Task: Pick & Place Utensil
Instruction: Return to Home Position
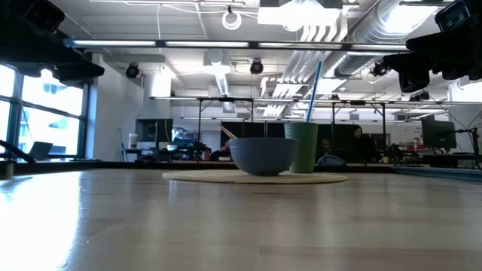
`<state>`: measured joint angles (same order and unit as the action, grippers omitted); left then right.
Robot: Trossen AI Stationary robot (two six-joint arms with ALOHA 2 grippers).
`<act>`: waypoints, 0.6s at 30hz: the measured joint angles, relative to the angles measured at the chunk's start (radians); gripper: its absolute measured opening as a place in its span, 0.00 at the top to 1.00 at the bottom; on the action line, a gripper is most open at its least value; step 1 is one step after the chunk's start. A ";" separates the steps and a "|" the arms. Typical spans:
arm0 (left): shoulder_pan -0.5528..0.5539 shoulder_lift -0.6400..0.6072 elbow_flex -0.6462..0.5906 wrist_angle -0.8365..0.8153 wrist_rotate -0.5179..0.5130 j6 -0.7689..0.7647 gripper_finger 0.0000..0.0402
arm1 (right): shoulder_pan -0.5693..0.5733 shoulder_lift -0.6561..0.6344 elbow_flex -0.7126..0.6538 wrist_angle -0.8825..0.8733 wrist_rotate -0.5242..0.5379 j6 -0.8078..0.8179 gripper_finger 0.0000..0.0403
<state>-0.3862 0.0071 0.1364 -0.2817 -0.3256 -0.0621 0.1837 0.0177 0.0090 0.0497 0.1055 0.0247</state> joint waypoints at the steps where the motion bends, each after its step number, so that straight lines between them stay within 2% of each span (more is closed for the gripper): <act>1: 0.000 0.000 0.000 -0.005 0.000 -0.013 0.45 | 0.000 0.000 0.000 0.000 0.000 0.000 0.44; 4: 0.000 0.000 -0.024 0.046 0.045 -0.025 0.45 | 0.000 0.000 0.000 0.000 0.000 0.000 0.44; 8: 0.000 -0.001 -0.106 0.278 0.279 0.075 0.45 | 0.000 0.000 0.000 0.000 0.000 0.000 0.44; 10: -0.001 0.001 -0.118 0.307 0.342 0.110 0.45 | 0.000 0.000 0.000 -0.001 -0.001 0.000 0.44; 16: 0.000 0.000 -0.117 0.406 0.268 0.127 0.45 | 0.000 0.000 0.000 0.000 0.000 0.000 0.44; 18: 0.000 0.000 -0.117 0.404 0.273 0.138 0.45 | 0.000 0.000 0.000 -0.001 0.000 0.000 0.44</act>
<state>-0.3862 0.0066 0.0189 0.1221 -0.0526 0.0756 0.1836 0.0181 0.0086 0.0490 0.1051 0.0250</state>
